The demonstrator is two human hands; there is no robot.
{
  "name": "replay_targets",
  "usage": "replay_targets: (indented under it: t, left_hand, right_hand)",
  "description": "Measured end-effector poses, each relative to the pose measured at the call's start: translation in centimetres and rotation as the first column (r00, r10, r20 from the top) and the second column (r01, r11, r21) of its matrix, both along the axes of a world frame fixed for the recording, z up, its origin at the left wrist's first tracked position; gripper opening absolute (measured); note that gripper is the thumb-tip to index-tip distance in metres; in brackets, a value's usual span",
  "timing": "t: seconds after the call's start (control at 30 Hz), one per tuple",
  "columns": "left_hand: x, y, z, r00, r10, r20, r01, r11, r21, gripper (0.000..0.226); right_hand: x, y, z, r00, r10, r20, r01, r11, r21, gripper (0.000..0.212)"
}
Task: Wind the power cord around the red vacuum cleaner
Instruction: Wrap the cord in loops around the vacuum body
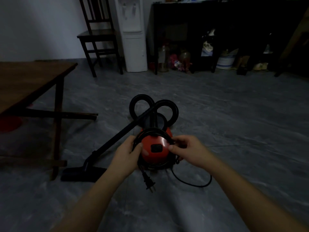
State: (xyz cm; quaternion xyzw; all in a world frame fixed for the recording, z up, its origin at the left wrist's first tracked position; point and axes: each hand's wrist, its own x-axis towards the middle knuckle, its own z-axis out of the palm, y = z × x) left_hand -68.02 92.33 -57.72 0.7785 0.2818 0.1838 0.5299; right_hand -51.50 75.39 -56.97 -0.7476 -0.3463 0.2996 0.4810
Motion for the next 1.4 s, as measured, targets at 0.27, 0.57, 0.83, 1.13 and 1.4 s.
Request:
replay_targets:
  t: [0.27, 0.57, 0.83, 1.13, 1.4]
  left_hand:
    - [0.6, -1.1, 0.5, 1.0, 0.003, 0.024, -0.003, 1.0, -0.014, 0.015]
    - [-0.1, -0.1, 1.5, 0.974, -0.026, -0.224, 0.093, 0.952, 0.291, 0.014]
    - [0.5, -0.7, 1.1, 0.954, -0.165, -0.251, 0.225, 0.946, 0.234, 0.007]
    - [1.0, 0.2, 0.6, 0.996, 0.052, -0.068, -0.047, 0.996, 0.075, 0.015]
    - [1.2, -0.7, 0.7, 0.988, 0.152, -0.005, -0.151, 0.976, -0.158, 0.02]
  right_hand:
    - [-0.6, 0.5, -0.3, 0.993, -0.113, 0.021, 0.113, 0.993, 0.033, 0.019]
    - [0.1, -0.9, 0.8, 0.996, -0.022, 0.083, 0.025, 0.999, -0.032, 0.013]
    - [-0.2, -1.0, 0.4, 0.968, 0.065, 0.243, -0.044, 0.995, -0.091, 0.018]
    - [1.0, -0.9, -0.6, 0.997, 0.008, 0.074, -0.007, 1.0, -0.021, 0.015]
    - [1.4, 0.0, -1.6, 0.996, -0.07, -0.051, 0.072, 0.996, 0.044, 0.04]
